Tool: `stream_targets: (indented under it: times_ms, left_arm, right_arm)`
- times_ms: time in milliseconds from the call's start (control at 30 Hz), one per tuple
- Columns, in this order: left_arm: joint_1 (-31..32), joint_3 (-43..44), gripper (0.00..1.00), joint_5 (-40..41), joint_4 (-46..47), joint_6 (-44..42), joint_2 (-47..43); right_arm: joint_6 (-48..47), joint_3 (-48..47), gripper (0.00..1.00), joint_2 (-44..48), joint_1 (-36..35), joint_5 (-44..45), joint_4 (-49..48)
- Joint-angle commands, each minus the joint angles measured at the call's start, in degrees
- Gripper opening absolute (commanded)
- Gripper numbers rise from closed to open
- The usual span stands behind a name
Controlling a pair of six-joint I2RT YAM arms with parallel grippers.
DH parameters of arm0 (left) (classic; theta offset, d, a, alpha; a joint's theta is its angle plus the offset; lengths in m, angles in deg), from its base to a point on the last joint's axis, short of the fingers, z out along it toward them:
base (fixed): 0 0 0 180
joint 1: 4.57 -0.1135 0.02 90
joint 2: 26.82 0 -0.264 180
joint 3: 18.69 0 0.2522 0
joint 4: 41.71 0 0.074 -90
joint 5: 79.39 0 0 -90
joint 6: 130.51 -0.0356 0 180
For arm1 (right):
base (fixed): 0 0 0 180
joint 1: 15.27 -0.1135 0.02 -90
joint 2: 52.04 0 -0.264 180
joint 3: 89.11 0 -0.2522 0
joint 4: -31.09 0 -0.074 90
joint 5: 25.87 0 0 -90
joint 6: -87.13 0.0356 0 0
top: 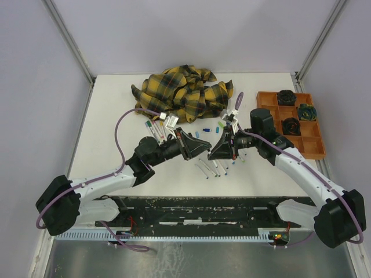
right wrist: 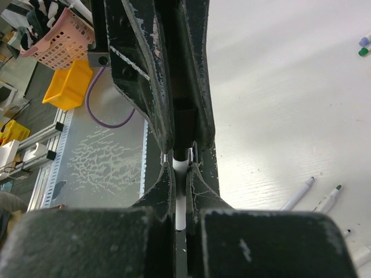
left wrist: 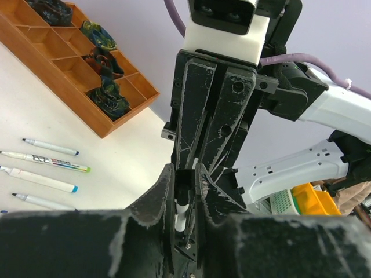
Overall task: Open the pen caps
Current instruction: Open the pen cap from the pen.
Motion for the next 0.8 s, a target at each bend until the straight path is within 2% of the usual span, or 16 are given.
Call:
stream_targets:
  times_ms: [0, 233, 433, 633, 767]
  left_arm:
    - [-0.23, 2.74, 0.05, -0.98, 1.15, 0.64, -0.12]
    - [-2.79, 7.44, 0.03, 4.96, -5.96, -4.80, -2.11]
    - [-8.76, 10.06, 0.03, 10.52, -2.50, -5.74, -4.09]
    - [-10.53, 10.90, 0.03, 16.25, 0.40, -7.44, -6.24]
    - [-11.66, 10.54, 0.03, 17.21, 0.19, -7.77, -7.98]
  right_arm:
    - [-1.23, -2.74, 0.00, -0.12, -0.20, 0.57, -0.87]
    - [-2.45, -2.48, 0.00, -1.33, -0.85, 0.82, 0.22]
    - [-9.36, -3.84, 0.00, -3.68, -2.90, 1.84, 6.53]
    - [-9.61, -4.45, 0.00, -5.32, -3.51, 2.59, 7.40]
    - [-9.61, -4.59, 0.00, -5.84, -3.57, 3.03, 7.59]
